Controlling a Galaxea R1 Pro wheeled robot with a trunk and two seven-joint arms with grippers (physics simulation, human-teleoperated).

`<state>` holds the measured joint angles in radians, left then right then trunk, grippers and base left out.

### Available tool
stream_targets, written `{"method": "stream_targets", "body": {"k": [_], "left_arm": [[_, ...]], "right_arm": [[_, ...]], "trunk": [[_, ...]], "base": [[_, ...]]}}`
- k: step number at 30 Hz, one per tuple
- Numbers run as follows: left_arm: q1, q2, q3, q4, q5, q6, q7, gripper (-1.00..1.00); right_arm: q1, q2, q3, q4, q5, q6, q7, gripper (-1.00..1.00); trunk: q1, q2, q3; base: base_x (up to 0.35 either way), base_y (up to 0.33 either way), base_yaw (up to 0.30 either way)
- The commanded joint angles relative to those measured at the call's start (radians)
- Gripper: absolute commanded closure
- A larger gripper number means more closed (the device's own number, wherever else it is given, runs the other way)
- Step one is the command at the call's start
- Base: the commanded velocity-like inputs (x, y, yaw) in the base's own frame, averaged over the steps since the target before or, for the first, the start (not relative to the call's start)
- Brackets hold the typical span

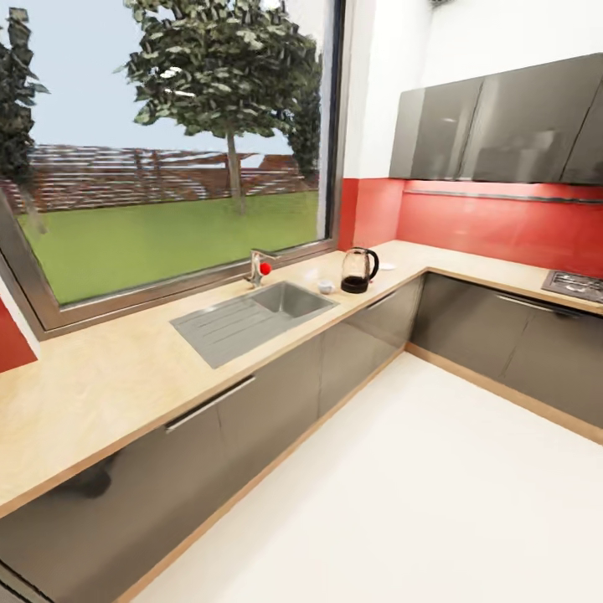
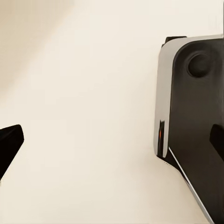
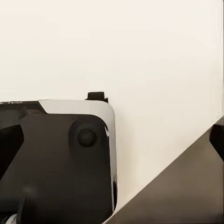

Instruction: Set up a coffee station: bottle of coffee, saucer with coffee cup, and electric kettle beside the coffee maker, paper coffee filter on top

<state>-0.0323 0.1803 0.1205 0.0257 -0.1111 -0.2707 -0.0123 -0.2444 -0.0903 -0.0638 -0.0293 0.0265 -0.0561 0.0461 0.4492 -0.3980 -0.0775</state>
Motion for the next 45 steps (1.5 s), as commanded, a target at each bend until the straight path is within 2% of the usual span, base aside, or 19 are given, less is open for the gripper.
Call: {"method": "stream_targets", "body": {"k": [1, 15, 36, 45], "left_arm": [[-0.001, 0.001, 0.009, 0.002, -0.010, -0.006, -0.001, -1.00], [-0.001, -0.003, 0.015, -0.003, -0.006, -0.009, -0.002, -1.00], [-0.001, -0.010, 0.019, -0.006, -0.005, -0.007, -0.002, -1.00], [-0.001, -0.010, 0.021, -0.007, -0.004, -0.008, -0.001, -1.00]], "right_arm": [[-0.001, 0.000, -0.007, 0.001, 0.003, -0.004, 0.004, -1.00], [-0.001, 0.000, -0.007, 0.002, 0.003, -0.004, 0.004, -1.00], [-0.001, 0.003, -0.007, 0.002, 0.003, -0.004, 0.004, -1.00], [-0.001, 0.007, -0.006, 0.003, 0.003, -0.004, 0.004, -1.00]], "trunk": [[0.001, -0.002, -0.002], [0.001, -0.002, -0.002], [0.001, -0.002, -0.002], [0.001, -0.002, -0.002]], "base": [[0.115, -0.260, -0.300], [0.129, -0.232, -0.300], [0.024, -0.010, -0.300], [0.267, 0.000, -0.284]]}}
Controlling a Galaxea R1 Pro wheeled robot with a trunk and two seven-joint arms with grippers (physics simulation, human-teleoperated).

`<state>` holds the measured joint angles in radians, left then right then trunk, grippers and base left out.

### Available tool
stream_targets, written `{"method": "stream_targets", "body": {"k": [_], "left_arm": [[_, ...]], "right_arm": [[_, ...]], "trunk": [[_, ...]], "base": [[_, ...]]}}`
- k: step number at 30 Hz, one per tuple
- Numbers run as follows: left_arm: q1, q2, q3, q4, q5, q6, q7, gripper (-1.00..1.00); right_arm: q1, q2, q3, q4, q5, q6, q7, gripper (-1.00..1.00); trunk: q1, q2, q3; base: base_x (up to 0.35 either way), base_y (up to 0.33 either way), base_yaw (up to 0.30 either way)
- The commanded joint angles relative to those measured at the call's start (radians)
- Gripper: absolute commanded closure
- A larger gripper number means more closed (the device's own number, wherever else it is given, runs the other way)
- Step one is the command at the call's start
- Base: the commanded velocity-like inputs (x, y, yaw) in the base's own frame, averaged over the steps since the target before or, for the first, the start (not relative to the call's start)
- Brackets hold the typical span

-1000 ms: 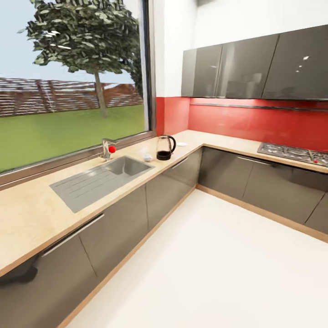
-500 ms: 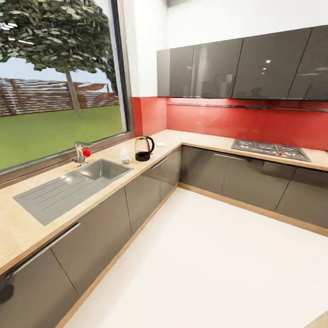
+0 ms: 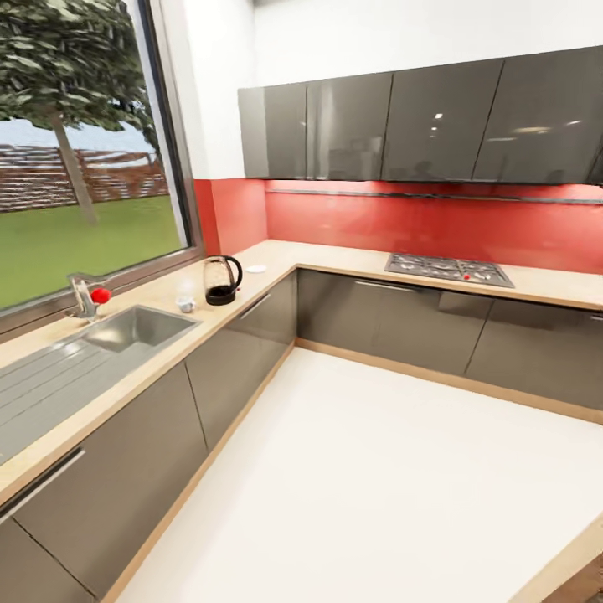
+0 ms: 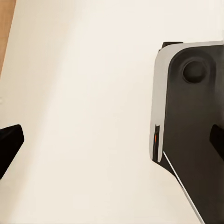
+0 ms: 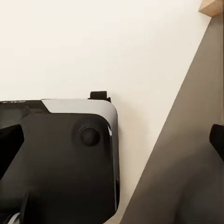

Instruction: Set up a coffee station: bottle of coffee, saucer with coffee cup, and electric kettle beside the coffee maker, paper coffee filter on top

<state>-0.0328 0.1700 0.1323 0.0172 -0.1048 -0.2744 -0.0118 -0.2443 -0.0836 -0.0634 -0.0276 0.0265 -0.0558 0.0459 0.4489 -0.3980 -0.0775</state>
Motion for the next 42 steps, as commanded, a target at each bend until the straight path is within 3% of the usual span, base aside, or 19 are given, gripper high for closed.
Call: {"method": "stream_targets", "body": {"k": [1, 8, 14, 19, 24, 42], "left_arm": [[-0.001, 0.000, 0.009, 0.002, -0.010, -0.005, -0.001, -1.00], [-0.001, 0.000, 0.009, 0.001, -0.010, -0.005, -0.001, -1.00], [-0.001, 0.000, 0.009, 0.001, -0.010, -0.005, -0.001, -1.00], [-0.001, 0.000, 0.009, 0.000, -0.011, -0.005, 0.000, -1.00], [-0.002, -0.009, 0.007, -0.002, -0.012, -0.004, 0.000, -1.00], [-0.003, -0.020, 0.007, -0.001, -0.012, -0.003, -0.002, -1.00]], "right_arm": [[-0.001, 0.000, -0.006, 0.001, 0.003, -0.004, 0.004, -1.00], [-0.001, 0.007, 0.000, 0.003, 0.013, -0.002, 0.002, -1.00], [0.011, -0.006, 0.006, 0.006, 0.019, 0.001, 0.001, -1.00], [0.068, -0.003, 0.045, 0.006, 0.051, 0.000, 0.003, -1.00], [0.083, 0.003, 0.063, 0.004, 0.075, -0.002, 0.002, -1.00], [0.085, 0.007, 0.058, -0.001, 0.069, -0.002, 0.004, -1.00]], "trunk": [[0.001, -0.002, -0.002], [0.001, -0.002, -0.002], [0.001, -0.002, -0.002], [0.001, -0.002, -0.002], [0.001, -0.002, -0.002], [0.001, -0.002, -0.002]], "base": [[0.329, 0.000, -0.203], [0.333, 0.000, -0.052], [0.334, 0.000, -0.003], [0.334, 0.000, 0.000], [0.334, 0.000, 0.000], [0.328, -0.041, 0.000]]}}
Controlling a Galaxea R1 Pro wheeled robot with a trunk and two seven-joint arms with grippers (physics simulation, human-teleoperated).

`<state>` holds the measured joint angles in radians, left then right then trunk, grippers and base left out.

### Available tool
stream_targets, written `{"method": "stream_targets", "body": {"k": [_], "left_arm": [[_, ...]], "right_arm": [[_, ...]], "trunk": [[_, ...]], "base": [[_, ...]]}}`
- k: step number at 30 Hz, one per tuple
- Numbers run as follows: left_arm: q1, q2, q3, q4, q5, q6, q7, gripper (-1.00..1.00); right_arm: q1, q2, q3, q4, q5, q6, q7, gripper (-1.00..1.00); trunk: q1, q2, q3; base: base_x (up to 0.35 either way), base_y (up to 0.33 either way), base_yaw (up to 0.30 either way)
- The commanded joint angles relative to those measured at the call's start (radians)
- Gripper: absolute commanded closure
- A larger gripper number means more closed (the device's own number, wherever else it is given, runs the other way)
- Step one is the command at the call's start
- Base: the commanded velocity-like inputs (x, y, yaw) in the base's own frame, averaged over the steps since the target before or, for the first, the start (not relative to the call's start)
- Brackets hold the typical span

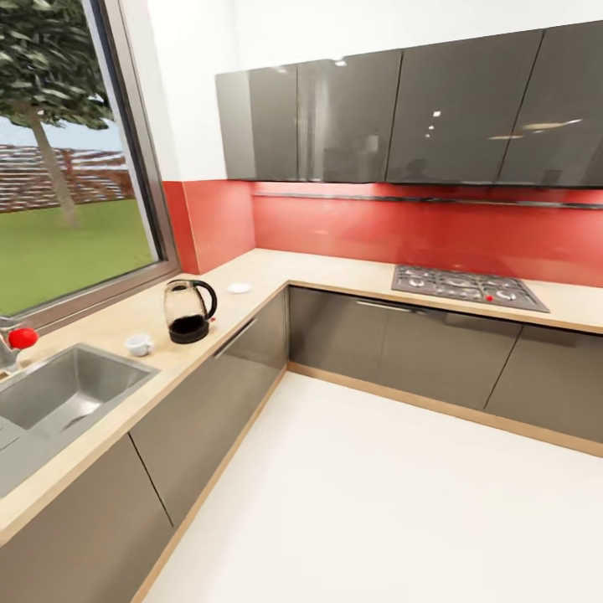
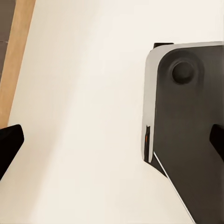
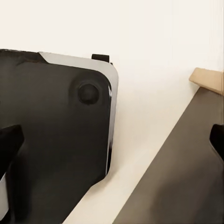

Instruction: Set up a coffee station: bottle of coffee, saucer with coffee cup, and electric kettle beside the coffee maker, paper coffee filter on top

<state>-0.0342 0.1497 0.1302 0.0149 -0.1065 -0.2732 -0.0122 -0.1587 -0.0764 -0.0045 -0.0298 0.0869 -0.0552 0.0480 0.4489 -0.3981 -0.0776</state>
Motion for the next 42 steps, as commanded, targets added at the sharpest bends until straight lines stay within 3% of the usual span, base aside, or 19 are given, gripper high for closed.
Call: {"method": "stream_targets", "body": {"k": [1, 6, 17, 28, 42], "left_arm": [[-0.001, 0.000, 0.008, 0.002, -0.010, -0.005, -0.001, -1.00], [-0.001, 0.001, 0.007, 0.002, -0.010, -0.006, 0.000, -1.00], [-0.001, 0.001, 0.006, 0.002, -0.010, -0.006, -0.001, -1.00], [-0.001, 0.000, 0.007, 0.001, -0.010, -0.006, -0.001, -1.00], [-0.001, -0.001, 0.008, 0.000, -0.010, -0.006, 0.000, -1.00]], "right_arm": [[-0.001, -0.001, -0.001, 0.001, 0.009, -0.003, 0.002, -1.00], [-0.001, -0.004, -0.002, 0.001, 0.008, -0.003, 0.003, -1.00], [-0.001, -0.003, -0.001, 0.001, 0.008, -0.003, 0.003, -1.00], [-0.001, 0.015, 0.001, -0.004, 0.008, -0.006, 0.004, -1.00], [-0.001, 0.017, 0.001, -0.004, 0.008, -0.038, 0.004, -1.00]], "trunk": [[0.001, -0.002, -0.002], [0.001, -0.002, -0.002], [0.001, -0.002, -0.002], [0.001, -0.002, -0.002], [0.001, -0.002, -0.002]], "base": [[0.295, -0.187, 0.000], [0.292, -0.191, -0.049], [0.307, -0.146, -0.270], [0.330, -0.046, -0.019], [0.338, 0.000, 0.000]]}}
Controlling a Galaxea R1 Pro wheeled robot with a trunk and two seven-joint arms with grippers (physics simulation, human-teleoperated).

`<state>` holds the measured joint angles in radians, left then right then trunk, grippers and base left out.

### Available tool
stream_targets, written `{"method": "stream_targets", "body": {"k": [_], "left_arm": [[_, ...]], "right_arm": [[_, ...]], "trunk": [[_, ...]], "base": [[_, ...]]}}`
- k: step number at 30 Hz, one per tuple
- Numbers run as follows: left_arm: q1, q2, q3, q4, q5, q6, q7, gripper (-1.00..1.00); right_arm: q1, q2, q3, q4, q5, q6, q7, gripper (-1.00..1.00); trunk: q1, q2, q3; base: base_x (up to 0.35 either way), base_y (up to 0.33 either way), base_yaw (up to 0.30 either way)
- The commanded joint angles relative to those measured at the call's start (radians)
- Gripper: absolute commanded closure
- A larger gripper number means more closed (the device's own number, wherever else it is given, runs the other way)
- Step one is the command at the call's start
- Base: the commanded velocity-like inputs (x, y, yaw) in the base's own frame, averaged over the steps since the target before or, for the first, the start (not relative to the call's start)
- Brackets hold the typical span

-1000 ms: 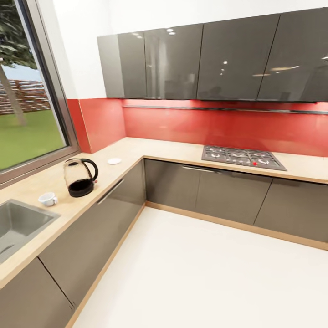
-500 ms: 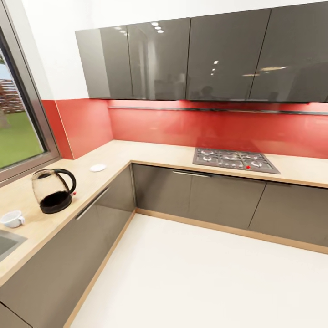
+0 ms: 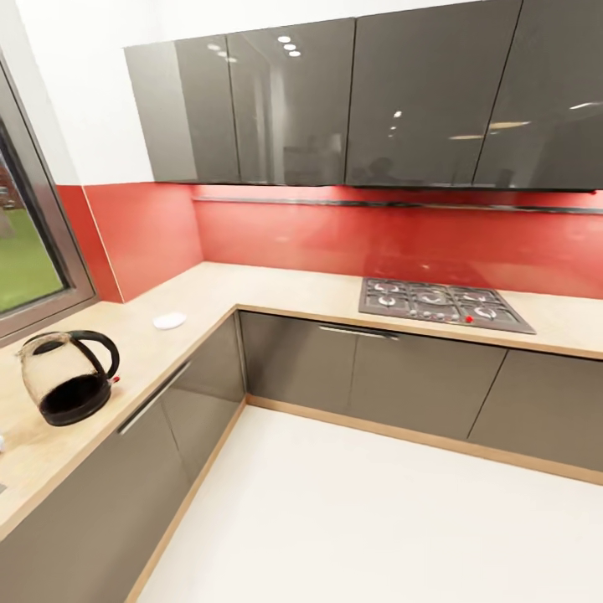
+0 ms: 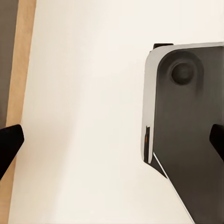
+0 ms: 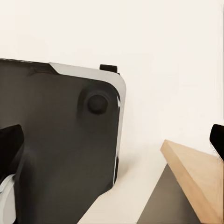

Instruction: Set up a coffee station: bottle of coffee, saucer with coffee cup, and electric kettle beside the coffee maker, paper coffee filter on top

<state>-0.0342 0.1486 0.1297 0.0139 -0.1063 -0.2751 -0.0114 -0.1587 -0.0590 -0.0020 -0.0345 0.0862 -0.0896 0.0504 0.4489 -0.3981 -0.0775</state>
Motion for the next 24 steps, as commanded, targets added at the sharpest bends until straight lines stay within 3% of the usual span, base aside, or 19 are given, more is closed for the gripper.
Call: {"method": "stream_targets", "body": {"k": [1, 24], "left_arm": [[-0.001, 0.000, 0.009, 0.001, -0.010, -0.004, -0.002, -1.00], [-0.001, 0.000, 0.010, 0.003, -0.010, -0.005, -0.002, -1.00]], "right_arm": [[-0.001, 0.000, -0.001, 0.001, 0.009, -0.003, 0.001, -1.00], [-0.001, 0.000, -0.001, 0.001, 0.009, -0.004, 0.001, -1.00]], "trunk": [[0.001, -0.002, -0.002], [0.001, -0.002, -0.002]], "base": [[0.338, 0.000, 0.000], [0.333, -0.025, 0.000]]}}
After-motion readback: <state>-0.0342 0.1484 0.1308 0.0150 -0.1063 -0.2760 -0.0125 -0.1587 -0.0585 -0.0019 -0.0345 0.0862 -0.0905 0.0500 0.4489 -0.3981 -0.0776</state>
